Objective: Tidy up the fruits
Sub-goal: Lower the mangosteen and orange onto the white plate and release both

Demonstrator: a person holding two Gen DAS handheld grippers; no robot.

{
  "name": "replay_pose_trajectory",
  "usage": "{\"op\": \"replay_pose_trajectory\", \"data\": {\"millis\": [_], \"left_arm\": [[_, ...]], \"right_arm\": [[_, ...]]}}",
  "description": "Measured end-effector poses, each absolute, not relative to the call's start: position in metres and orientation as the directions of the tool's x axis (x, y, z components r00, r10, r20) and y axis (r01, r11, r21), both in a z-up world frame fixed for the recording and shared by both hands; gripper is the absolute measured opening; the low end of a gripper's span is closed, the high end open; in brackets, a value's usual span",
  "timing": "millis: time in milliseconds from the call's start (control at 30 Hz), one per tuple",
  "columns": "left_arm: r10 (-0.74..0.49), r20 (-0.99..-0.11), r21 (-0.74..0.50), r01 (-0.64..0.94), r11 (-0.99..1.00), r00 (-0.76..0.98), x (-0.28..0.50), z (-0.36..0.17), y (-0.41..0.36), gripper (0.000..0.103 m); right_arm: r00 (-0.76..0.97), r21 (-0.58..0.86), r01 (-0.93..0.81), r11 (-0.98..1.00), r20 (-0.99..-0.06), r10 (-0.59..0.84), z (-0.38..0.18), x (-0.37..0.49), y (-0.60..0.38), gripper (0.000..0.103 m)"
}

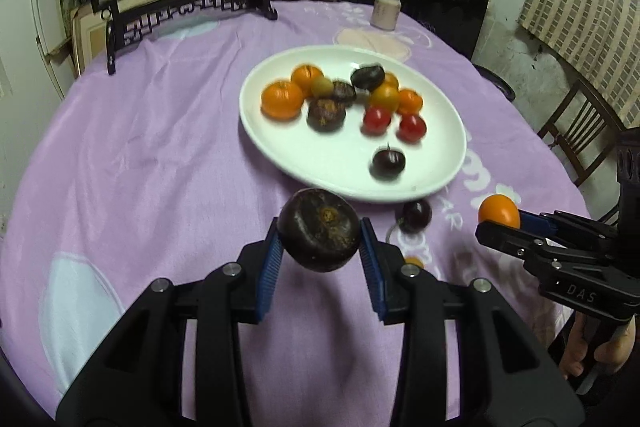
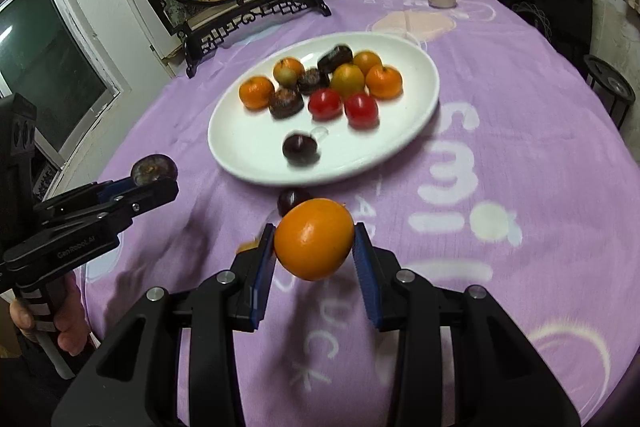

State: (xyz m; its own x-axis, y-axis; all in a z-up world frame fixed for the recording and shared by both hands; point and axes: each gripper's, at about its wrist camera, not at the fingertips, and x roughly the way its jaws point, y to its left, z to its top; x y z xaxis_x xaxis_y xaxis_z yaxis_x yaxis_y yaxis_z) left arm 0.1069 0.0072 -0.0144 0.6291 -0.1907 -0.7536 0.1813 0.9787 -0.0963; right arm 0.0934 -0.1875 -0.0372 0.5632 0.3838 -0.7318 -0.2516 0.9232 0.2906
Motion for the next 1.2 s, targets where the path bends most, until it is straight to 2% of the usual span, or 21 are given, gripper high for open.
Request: {"op": "replay_pose_trajectory", "data": {"millis": [300,533,833,900,933,1000,1033,1200], "left_arm": [[-0.166,-0.732,-0.086,0.152,0.985,0.661,0.172,0.010,-0.003,0.038],[-0.134,-0.772,-0.076,0.119,0.990,0.622,0.221,-0.012,-0.010,0.038],[-0.121,-0.791,-0.065,0.113,0.991,0.600,0.234,-0.029,-0.009,0.039],[-0.098,-0.791,-0.044,0.103,0.994,0.604,0.235,-0.031,-0.011,0.040],[-0.088,-0.788,-0.038,0.094,0.995,0.609,0.234,-0.030,-0.010,0.041],[-0.095,-0.784,-0.052,0.088,0.995,0.614,0.231,-0.026,-0.007,0.064],[-0.101,-0.774,-0.063,0.082,0.995,0.625,0.227,-0.021,-0.005,0.067],[-0.121,-0.733,-0.084,0.088,0.993,0.669,0.198,0.003,0.002,0.068]], "right_arm": [[0.591,0.225,-0.273,0.935,-0.728,0.348,-0.016,0.158,-0.179,0.039],[0.606,0.165,-0.198,0.966,-0.754,0.253,-0.030,0.209,-0.189,0.039],[0.596,0.163,-0.197,0.967,-0.763,0.250,-0.043,0.225,-0.190,0.039],[0.602,0.155,-0.193,0.969,-0.761,0.242,-0.043,0.226,-0.188,0.048],[0.617,0.147,-0.186,0.972,-0.753,0.231,-0.041,0.225,-0.189,0.058],[0.640,0.142,-0.176,0.974,-0.735,0.223,-0.032,0.219,-0.191,0.059],[0.646,0.146,-0.175,0.974,-0.729,0.225,-0.028,0.216,-0.193,0.059],[0.663,0.174,-0.196,0.965,-0.701,0.261,-0.007,0.180,-0.196,0.061]]}}
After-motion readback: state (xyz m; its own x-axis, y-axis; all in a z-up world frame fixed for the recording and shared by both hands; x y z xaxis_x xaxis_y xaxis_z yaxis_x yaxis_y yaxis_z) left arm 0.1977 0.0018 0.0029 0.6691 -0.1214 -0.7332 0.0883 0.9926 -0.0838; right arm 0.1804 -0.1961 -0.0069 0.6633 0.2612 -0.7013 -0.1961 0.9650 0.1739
